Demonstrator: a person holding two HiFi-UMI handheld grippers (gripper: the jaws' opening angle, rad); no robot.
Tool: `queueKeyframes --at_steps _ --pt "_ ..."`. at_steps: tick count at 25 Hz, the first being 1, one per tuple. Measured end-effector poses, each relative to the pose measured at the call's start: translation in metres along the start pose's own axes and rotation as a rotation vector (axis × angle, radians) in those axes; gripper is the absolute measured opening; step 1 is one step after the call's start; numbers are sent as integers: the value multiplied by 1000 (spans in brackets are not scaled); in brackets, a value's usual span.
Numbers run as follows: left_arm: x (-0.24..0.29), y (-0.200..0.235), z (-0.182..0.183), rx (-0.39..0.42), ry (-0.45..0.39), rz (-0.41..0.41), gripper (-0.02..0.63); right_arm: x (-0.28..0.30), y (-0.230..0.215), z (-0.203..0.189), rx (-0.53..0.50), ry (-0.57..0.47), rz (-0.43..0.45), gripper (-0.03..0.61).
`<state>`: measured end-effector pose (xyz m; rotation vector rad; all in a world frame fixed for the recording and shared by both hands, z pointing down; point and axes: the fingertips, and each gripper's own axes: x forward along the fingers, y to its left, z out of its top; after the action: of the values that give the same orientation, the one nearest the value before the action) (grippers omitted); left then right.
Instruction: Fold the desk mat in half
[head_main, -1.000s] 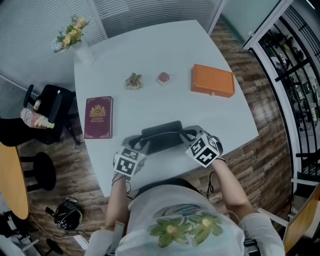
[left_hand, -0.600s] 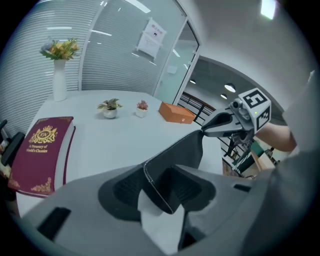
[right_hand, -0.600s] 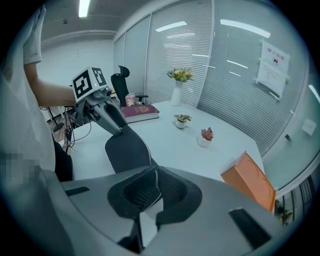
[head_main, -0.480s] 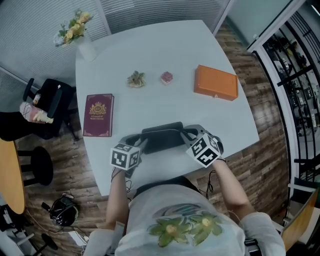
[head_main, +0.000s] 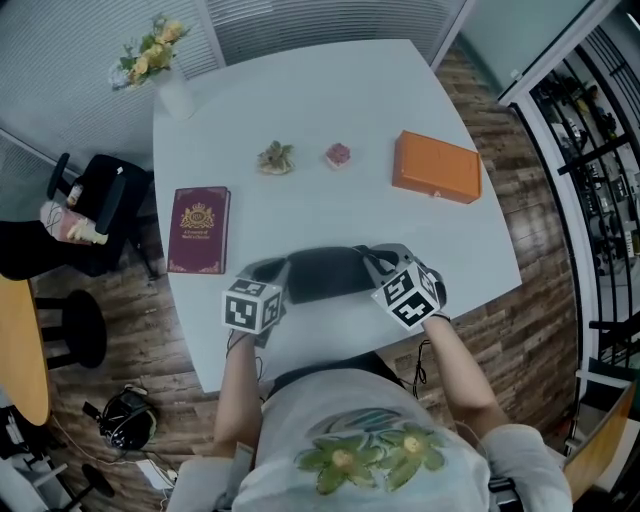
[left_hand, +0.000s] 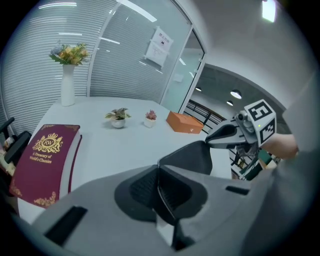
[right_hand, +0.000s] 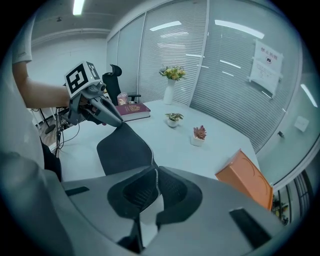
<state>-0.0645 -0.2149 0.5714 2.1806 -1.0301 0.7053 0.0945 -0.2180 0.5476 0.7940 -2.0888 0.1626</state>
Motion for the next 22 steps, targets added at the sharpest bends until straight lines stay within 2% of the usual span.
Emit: queueKeyframes --at_steps 8,22 --pt "12 7 4 18 13 45 14 24 -11 -3 22 15 -7 37" --pt "39 25 -8 -12 75 89 14 69 -21 -21 72 77 20 39"
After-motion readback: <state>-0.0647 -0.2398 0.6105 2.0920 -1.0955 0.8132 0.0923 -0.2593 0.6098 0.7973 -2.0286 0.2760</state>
